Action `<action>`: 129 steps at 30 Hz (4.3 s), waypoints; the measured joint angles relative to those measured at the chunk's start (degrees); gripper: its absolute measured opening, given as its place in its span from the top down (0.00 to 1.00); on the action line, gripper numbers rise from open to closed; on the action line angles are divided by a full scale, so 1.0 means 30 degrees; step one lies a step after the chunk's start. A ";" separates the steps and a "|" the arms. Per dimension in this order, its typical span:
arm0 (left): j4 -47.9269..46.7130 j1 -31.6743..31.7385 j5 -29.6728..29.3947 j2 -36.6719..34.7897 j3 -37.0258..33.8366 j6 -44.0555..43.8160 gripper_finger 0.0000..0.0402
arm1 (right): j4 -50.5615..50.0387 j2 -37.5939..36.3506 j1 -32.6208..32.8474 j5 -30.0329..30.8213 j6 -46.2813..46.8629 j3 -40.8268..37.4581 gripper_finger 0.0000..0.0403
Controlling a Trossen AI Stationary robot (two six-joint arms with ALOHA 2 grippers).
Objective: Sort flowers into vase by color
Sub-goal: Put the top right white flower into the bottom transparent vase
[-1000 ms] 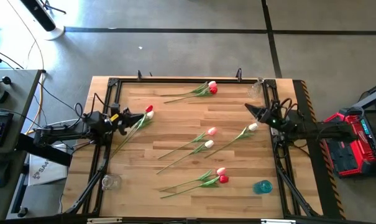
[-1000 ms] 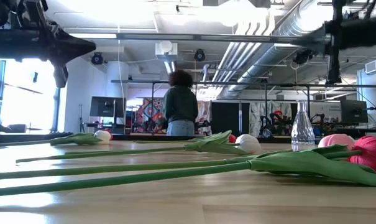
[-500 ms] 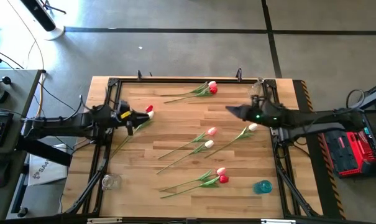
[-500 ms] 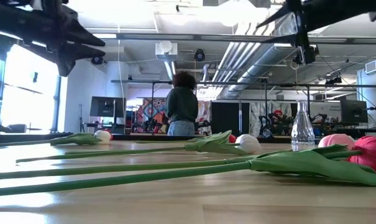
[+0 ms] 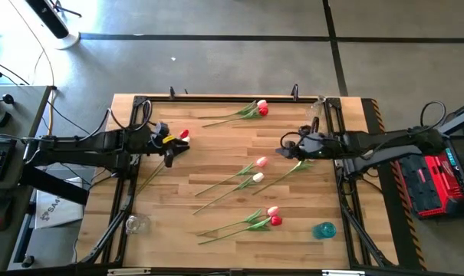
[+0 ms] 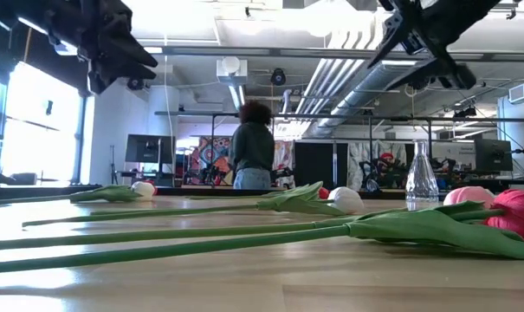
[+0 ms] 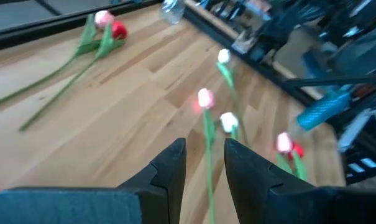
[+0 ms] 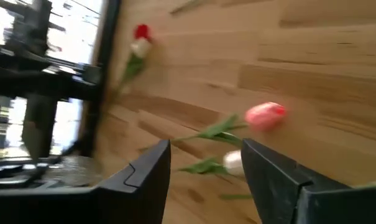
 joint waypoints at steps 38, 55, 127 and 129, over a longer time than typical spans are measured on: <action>-0.3926 0.0029 -0.0265 0.8577 0.2232 -0.3179 0.75 | -0.5698 0.5085 0.1600 -0.1556 -0.0012 0.2776 0.57; -0.4241 0.0667 -0.0258 0.8459 0.4051 -0.0319 0.75 | -0.6034 0.4849 -0.0456 -0.1004 -0.2497 0.2767 0.57; -0.4255 0.0488 -0.0371 0.8518 0.4051 -0.0034 0.75 | -1.0687 0.2713 0.0366 0.0320 0.5241 0.2767 0.78; -0.4084 -0.0001 -0.0585 0.8518 0.4045 0.0347 0.75 | -1.1042 0.2713 0.0516 -0.0031 0.5864 0.2767 0.78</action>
